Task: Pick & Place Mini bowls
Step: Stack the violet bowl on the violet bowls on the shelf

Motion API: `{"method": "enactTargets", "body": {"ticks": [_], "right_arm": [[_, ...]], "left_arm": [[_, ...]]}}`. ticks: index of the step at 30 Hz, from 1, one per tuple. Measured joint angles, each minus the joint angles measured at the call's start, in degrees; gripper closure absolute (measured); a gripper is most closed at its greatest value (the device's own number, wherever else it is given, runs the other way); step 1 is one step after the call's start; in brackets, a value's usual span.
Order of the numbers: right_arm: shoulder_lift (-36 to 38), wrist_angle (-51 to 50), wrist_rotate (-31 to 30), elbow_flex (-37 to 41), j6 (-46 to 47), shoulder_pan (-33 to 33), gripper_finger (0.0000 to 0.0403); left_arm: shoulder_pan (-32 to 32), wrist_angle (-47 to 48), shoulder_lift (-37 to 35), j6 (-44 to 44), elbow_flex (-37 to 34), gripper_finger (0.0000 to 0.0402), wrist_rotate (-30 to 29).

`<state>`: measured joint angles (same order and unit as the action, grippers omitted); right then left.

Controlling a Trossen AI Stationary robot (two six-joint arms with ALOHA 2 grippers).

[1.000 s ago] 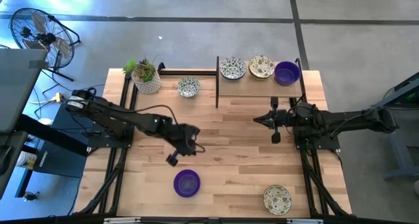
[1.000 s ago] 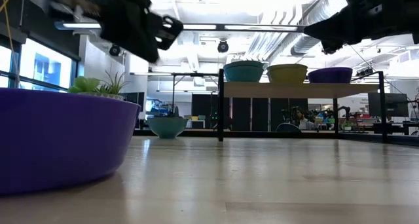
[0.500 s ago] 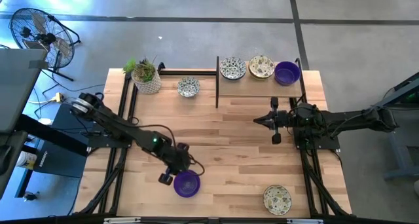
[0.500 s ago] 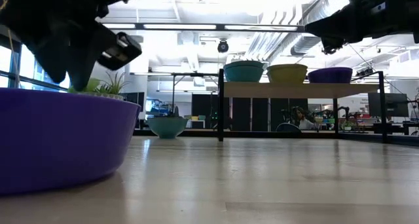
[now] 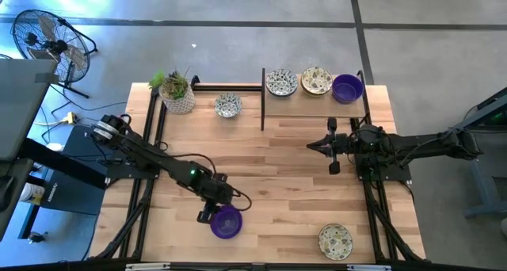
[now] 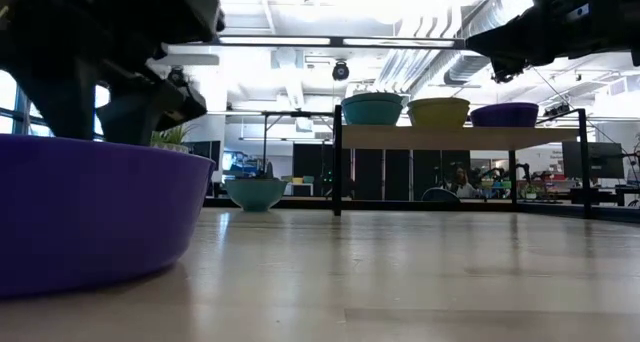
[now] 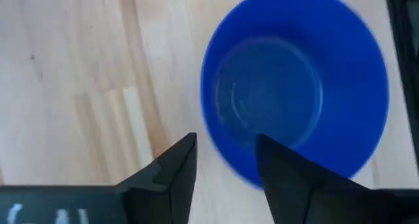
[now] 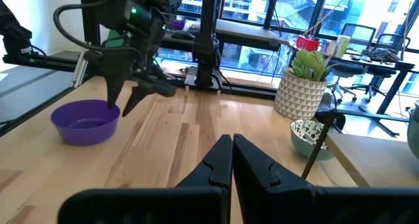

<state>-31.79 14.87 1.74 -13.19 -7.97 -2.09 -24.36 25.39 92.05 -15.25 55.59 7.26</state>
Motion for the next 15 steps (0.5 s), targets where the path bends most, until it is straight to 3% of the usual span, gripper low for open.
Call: {"method": "enactTargets", "body": {"ticks": [6, 12, 15], "right_arm": [[0.00, -0.01, 0.00, -0.02, 0.00, 0.00, 0.0401], [0.00, -0.04, 0.00, -0.02, -0.20, 0.00, 0.0401], [0.00, -0.04, 0.00, -0.02, -0.17, 0.00, 0.0402]], "left_arm": [[-0.02, -2.79, 3.26, -1.90, 0.01, 0.0298, 2.34], [0.66, -0.43, 3.88, -2.16, 0.04, 0.0387, 2.88], [2.87, 1.55, 3.43, -3.23, 0.07, 0.0390, 3.11]]}}
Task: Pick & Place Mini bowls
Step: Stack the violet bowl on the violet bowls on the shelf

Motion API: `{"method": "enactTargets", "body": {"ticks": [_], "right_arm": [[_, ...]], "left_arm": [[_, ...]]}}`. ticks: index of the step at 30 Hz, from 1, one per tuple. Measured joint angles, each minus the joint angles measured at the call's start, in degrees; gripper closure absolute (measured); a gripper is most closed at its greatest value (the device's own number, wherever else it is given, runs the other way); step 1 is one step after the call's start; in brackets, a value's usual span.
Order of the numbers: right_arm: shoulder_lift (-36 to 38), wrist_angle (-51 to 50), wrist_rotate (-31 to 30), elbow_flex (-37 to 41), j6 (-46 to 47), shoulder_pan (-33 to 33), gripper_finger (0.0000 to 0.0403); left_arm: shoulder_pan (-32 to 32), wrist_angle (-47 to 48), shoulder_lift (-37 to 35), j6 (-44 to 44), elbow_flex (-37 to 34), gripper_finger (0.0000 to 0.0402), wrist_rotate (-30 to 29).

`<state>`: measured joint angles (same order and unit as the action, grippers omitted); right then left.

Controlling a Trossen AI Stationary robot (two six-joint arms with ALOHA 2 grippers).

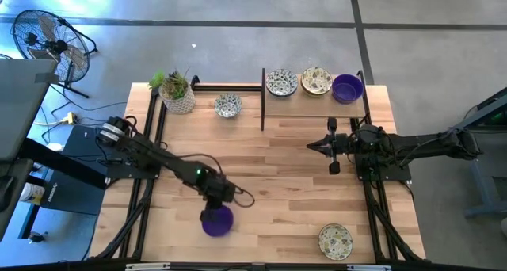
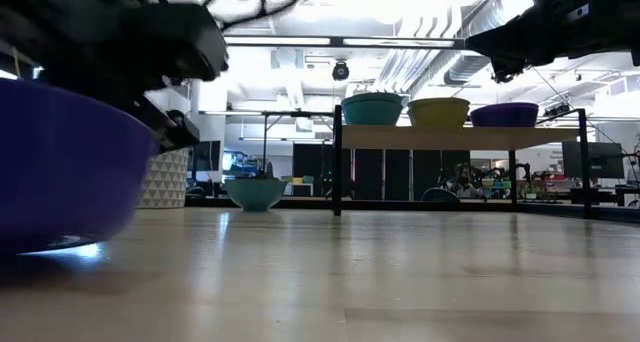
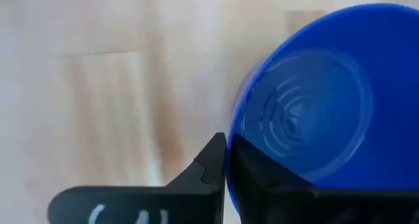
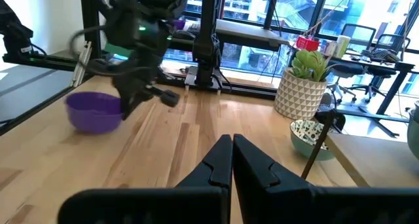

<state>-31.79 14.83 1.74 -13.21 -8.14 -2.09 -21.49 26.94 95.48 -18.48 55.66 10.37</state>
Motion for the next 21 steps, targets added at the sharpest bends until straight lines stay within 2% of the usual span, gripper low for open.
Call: {"method": "enactTargets", "body": {"ticks": [6, 9, 13, 15, 19, 21], "right_arm": [[0.00, -0.07, 0.00, 0.00, 0.02, 0.00, 0.0401], [0.00, -0.02, 0.00, 0.00, 0.04, 0.00, 0.0402], [0.00, 0.04, -0.02, 0.00, 0.10, 0.00, 0.0402], [-0.02, 0.08, -0.02, 0.00, 0.13, 0.00, 0.0402], [-0.02, 0.46, -0.02, -0.02, 0.13, -0.02, 0.0401], [-0.07, 0.42, 0.08, -0.02, 0.15, -0.02, 0.0402]], "left_arm": [[8.72, -0.38, -3.52, 6.62, -0.13, 0.0397, -0.49], [14.85, -6.29, -3.50, 11.65, -0.13, 0.0398, -1.33], [21.60, -18.71, -2.68, 17.11, 0.15, 0.0399, -0.30], [24.46, -22.04, 0.26, 19.24, 2.27, 0.0400, 0.28], [27.84, -18.26, 5.37, 24.94, 10.04, 0.0400, 0.83], [28.43, -15.58, 7.45, 28.10, 14.34, 0.0400, 3.95]]}}
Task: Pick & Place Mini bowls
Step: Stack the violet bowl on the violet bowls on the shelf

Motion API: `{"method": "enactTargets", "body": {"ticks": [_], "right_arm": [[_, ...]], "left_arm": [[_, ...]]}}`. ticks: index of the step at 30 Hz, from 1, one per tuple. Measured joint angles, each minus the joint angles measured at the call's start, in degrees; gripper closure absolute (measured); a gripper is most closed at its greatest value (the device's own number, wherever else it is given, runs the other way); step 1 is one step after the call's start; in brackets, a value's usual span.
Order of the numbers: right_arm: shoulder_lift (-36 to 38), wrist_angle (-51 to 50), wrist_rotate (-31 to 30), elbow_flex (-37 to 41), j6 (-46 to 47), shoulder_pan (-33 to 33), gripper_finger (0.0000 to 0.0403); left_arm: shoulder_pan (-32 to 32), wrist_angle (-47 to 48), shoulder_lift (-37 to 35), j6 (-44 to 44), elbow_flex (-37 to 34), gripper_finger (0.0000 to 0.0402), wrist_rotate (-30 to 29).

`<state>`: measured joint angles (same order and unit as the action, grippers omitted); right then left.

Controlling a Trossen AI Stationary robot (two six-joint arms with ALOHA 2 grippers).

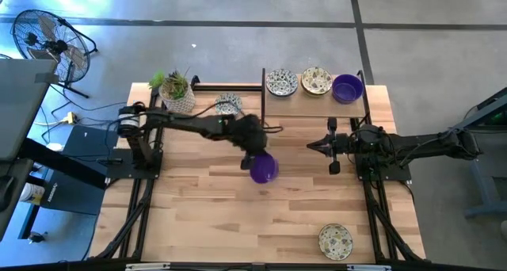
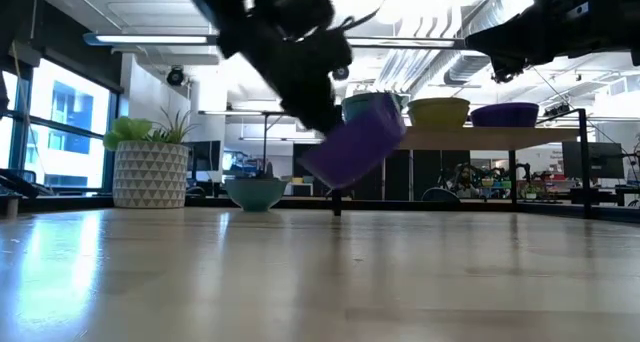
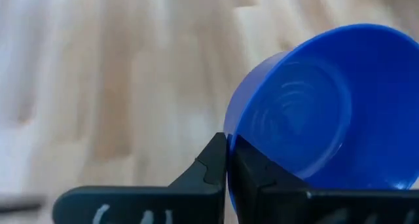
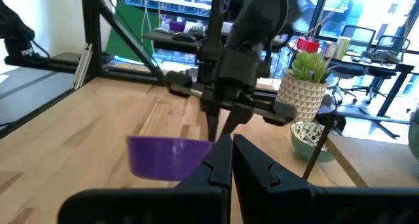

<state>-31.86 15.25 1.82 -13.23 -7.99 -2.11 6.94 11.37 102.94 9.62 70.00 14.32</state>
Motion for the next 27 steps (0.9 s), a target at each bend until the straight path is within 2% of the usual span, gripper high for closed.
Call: {"method": "enactTargets", "body": {"ticks": [4, 6, 8, 16, 21, 24, 27], "right_arm": [[-0.73, -0.90, 3.30, 0.00, 0.64, 0.02, 0.0399], [-1.34, -1.18, 5.07, 0.00, 2.00, 0.34, 0.0394], [-2.38, -1.48, 4.78, 0.00, 3.16, 1.46, 0.0387], [-5.81, -3.65, -3.66, 0.00, 5.14, 7.54, 0.0355], [-6.07, -3.12, -5.61, -0.03, 5.16, 9.26, 0.0354], [-6.02, -2.77, -6.06, -0.02, 5.20, 9.84, 0.0360], [-6.00, -2.56, -6.71, -0.02, 5.18, 10.36, 0.0366]], "left_arm": [[1.26, 9.16, 3.77, 5.38, 8.96, 0.0400, 8.02], [2.39, 11.91, 5.11, 7.65, 13.58, 0.0401, 9.35], [3.14, 18.87, 5.05, 10.24, 16.34, 0.0401, 8.89], [3.55, 23.79, 5.15, 13.67, 18.05, 0.0401, 0.47], [3.54, 26.22, 7.52, 13.87, 17.74, 0.0401, -0.21], [3.01, 21.95, 9.81, 13.73, 18.33, 0.0397, -1.33], [2.64, 23.35, 10.21, 13.69, 17.65, 0.0394, -1.40]]}}
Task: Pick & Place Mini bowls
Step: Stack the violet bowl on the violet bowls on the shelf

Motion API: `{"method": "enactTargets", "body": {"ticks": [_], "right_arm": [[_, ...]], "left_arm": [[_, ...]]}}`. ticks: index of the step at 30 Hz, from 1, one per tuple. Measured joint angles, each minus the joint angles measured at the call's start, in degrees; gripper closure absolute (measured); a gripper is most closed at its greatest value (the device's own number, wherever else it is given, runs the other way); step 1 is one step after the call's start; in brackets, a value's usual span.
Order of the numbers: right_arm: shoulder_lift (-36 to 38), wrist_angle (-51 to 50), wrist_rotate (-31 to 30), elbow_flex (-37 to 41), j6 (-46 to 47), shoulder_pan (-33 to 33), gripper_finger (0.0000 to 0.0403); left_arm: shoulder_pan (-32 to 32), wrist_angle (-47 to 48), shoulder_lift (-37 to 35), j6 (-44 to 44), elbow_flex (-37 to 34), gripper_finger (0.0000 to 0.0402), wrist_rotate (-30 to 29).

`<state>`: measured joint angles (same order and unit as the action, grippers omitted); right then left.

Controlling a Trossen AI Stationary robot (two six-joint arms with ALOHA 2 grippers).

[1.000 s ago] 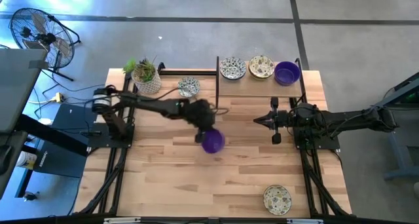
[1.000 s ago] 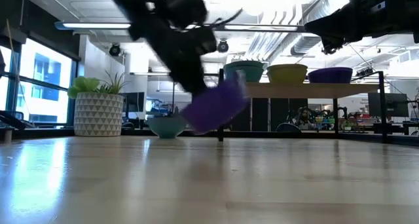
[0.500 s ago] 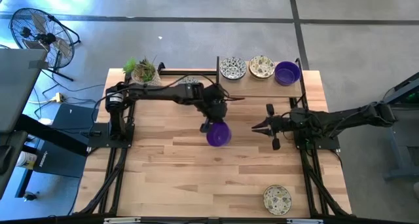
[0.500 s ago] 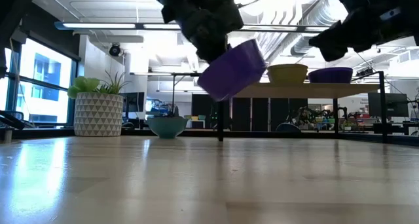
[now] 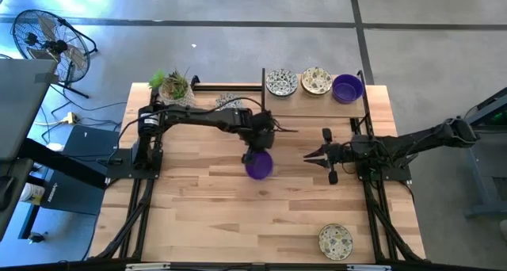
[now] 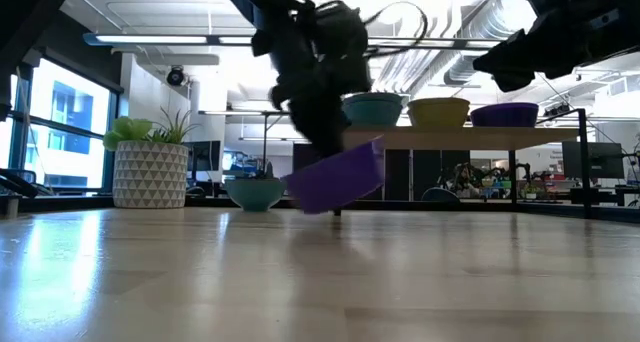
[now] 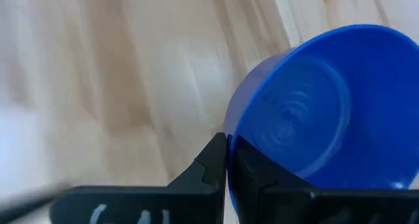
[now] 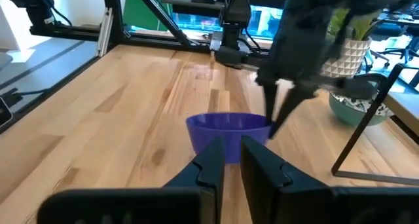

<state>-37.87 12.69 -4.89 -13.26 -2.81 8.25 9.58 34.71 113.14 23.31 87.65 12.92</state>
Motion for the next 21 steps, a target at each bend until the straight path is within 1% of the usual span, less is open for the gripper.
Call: {"method": "enactTargets", "body": {"ticks": [3, 6, 9, 12, 16, 18, 21], "right_arm": [[-0.08, 0.25, -1.05, 0.00, -0.06, 0.51, 0.0368], [-0.20, 0.20, -1.22, 0.02, -0.10, 0.54, 0.0366], [-0.34, 0.18, -1.22, 0.02, -0.13, 0.54, 0.0366], [-0.39, 0.05, -1.20, 0.02, -0.15, 0.54, 0.0368], [-0.39, 0.38, -0.84, 0.02, 0.97, 0.54, 0.0366], [-0.37, 1.18, -0.76, 0.02, 1.31, 0.54, 0.0366], [-0.37, 2.46, -0.52, 0.02, 1.47, 0.54, 0.0370]], "left_arm": [[-0.24, -3.71, 0.81, 0.13, 0.68, 0.0392, -0.18], [-0.31, -1.87, 1.54, -0.41, 0.17, 0.0381, 1.28], [-0.26, -2.63, 1.04, -0.54, 0.70, 0.0358, 1.80], [-0.24, -1.22, 1.03, -0.43, 0.62, 0.0329, 1.83], [-0.26, 0.37, 0.32, 4.34, 0.60, 0.0303, 1.64], [-0.48, 1.80, -0.68, 6.32, 0.60, 0.0303, 0.13], [-1.63, 2.66, -3.06, 9.68, 0.60, 0.0319, -5.81]]}}
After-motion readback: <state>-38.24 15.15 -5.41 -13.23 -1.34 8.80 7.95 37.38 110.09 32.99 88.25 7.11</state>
